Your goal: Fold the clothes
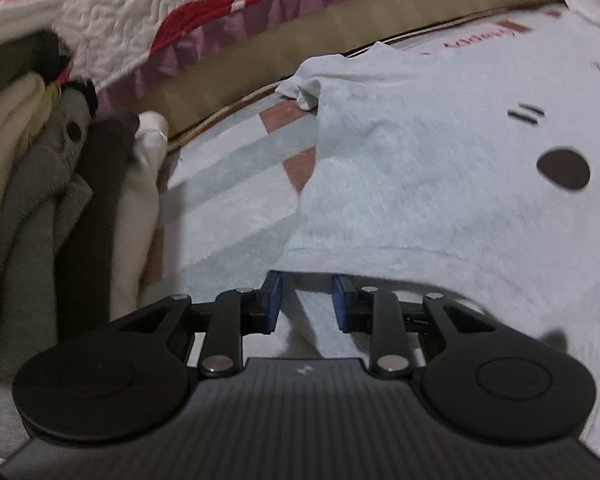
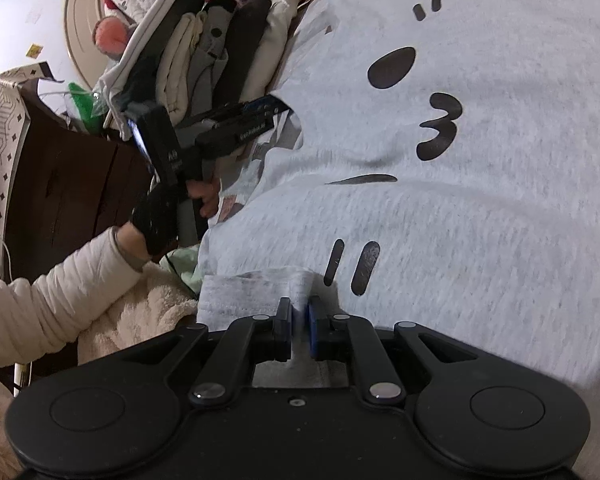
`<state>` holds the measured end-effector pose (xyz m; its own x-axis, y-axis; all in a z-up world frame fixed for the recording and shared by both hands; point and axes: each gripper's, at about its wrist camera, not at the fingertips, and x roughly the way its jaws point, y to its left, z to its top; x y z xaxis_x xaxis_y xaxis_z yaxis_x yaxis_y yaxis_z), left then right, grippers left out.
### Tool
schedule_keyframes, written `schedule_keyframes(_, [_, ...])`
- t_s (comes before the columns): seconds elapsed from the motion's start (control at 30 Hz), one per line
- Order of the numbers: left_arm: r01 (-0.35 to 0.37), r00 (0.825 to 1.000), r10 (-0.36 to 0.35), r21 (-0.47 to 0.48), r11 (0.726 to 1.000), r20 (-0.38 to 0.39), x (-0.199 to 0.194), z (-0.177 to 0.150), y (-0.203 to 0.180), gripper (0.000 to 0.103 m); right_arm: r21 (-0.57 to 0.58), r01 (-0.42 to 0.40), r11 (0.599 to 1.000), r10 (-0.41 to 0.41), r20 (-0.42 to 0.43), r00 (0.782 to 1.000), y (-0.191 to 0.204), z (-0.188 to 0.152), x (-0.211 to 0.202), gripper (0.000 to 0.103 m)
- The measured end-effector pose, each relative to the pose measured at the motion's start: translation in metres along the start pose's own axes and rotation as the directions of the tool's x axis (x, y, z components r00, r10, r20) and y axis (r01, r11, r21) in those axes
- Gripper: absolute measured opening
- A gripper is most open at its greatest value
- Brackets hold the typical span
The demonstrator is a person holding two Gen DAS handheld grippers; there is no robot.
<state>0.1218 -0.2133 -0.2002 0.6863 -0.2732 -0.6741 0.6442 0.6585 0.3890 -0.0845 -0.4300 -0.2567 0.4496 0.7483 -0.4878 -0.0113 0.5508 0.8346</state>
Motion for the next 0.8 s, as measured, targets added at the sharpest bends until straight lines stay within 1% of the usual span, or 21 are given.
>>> schedule_keyframes(0.03, [-0.051, 0.999, 0.051, 0.014, 0.999, 0.004, 0.000, -0.001, -0.001, 0.036, 0.005, 0.001, 1.000, -0.001, 0.007, 1.000, 0.000, -0.001, 0.000, 0.012])
schedule_keyframes(0.07, [-0.112, 0.994, 0.112, 0.018, 0.994, -0.004, 0.001, -0.002, 0.000, 0.052, 0.008, 0.002, 1.000, -0.002, 0.015, 1.000, 0.000, -0.002, 0.000, 0.012])
schedule_keyframes(0.1, [-0.148, 0.989, 0.148, 0.011, 0.989, -0.012, 0.003, -0.003, 0.003, 0.056, 0.012, 0.003, 1.000, -0.003, 0.021, 1.000, 0.001, -0.003, 0.000, 0.013])
schedule_keyframes(0.17, [-0.098, 0.995, 0.096, -0.061, 0.993, -0.024, 0.006, -0.004, 0.018, 0.056, 0.015, 0.004, 1.000, -0.004, 0.028, 1.000, 0.000, -0.004, -0.001, 0.013])
schedule_keyframes(0.23, [-0.021, 1.000, 0.020, -0.124, 0.992, -0.014, 0.009, -0.005, 0.028, 0.056, 0.018, 0.001, 1.000, -0.001, 0.032, 0.999, 0.000, -0.005, 0.000, 0.013])
schedule_keyframes(0.3, [0.063, 0.998, -0.061, -0.126, 0.990, 0.020, 0.013, -0.005, 0.031, 0.057, 0.016, 0.000, 1.000, -0.001, 0.032, 0.999, 0.000, -0.005, 0.000, 0.013])
schedule_keyframes(0.33, [0.087, 0.996, -0.085, -0.113, 0.990, 0.028, 0.015, -0.005, 0.030, 0.057, 0.013, 0.001, 1.000, -0.001, 0.031, 1.000, 0.000, -0.004, 0.001, 0.013])
schedule_keyframes(0.37, [0.093, 0.995, -0.089, -0.096, 0.991, 0.047, 0.016, -0.006, 0.027, 0.054, 0.011, 0.001, 1.000, -0.002, 0.030, 1.000, 0.001, -0.004, 0.001, 0.013])
schedule_keyframes(0.4, [0.093, 0.994, -0.089, -0.081, 0.992, 0.058, 0.017, -0.006, 0.026, 0.038, 0.008, 0.003, 1.000, -0.003, 0.029, 1.000, 0.001, -0.004, 0.001, 0.013])
schedule_keyframes(0.43, [0.079, 0.996, -0.075, -0.069, 0.995, 0.052, 0.016, -0.006, 0.025, 0.024, 0.002, 0.005, 1.000, -0.005, 0.027, 1.000, 0.002, -0.005, 0.000, 0.013])
schedule_keyframes(0.47, [0.064, 0.997, -0.061, -0.058, 0.996, 0.046, 0.016, -0.006, 0.025, 0.005, -0.003, 0.005, 1.000, -0.005, 0.024, 1.000, 0.002, -0.005, 0.000, 0.013])
schedule_keyframes(0.5, [0.050, 0.998, -0.048, -0.046, 0.998, 0.039, 0.016, -0.006, 0.025, 0.002, -0.009, 0.003, 1.000, -0.003, 0.020, 1.000, 0.003, -0.005, 0.000, 0.013])
schedule_keyframes(0.63, [-0.008, 1.000, 0.008, 0.001, 1.000, 0.017, 0.015, -0.004, 0.023, 0.002, -0.007, -0.004, 1.000, 0.004, 0.034, 0.999, 0.004, -0.007, -0.002, 0.013])
schedule_keyframes(0.7, [-0.036, 0.999, 0.036, 0.025, 0.999, 0.007, 0.015, -0.004, 0.023, 0.005, 0.001, -0.012, 1.000, 0.012, 0.047, 0.999, 0.003, -0.010, -0.002, 0.013])
schedule_keyframes(0.73, [-0.050, 0.999, 0.050, 0.037, 0.998, 0.002, 0.015, -0.004, 0.023, 0.008, 0.008, -0.017, 1.000, 0.016, 0.054, 0.998, 0.001, -0.012, -0.002, 0.013])
schedule_keyframes(0.77, [-0.064, 0.998, 0.064, 0.050, 0.997, -0.003, 0.014, -0.003, 0.022, 0.013, 0.021, -0.025, 0.999, 0.023, 0.062, 0.998, -0.001, -0.013, -0.002, 0.013])
schedule_keyframes(0.8, [-0.077, 0.997, 0.078, 0.060, 0.995, -0.013, 0.015, -0.003, 0.021, 0.023, 0.032, -0.032, 0.999, 0.030, 0.068, 0.997, -0.003, -0.014, -0.002, 0.013])
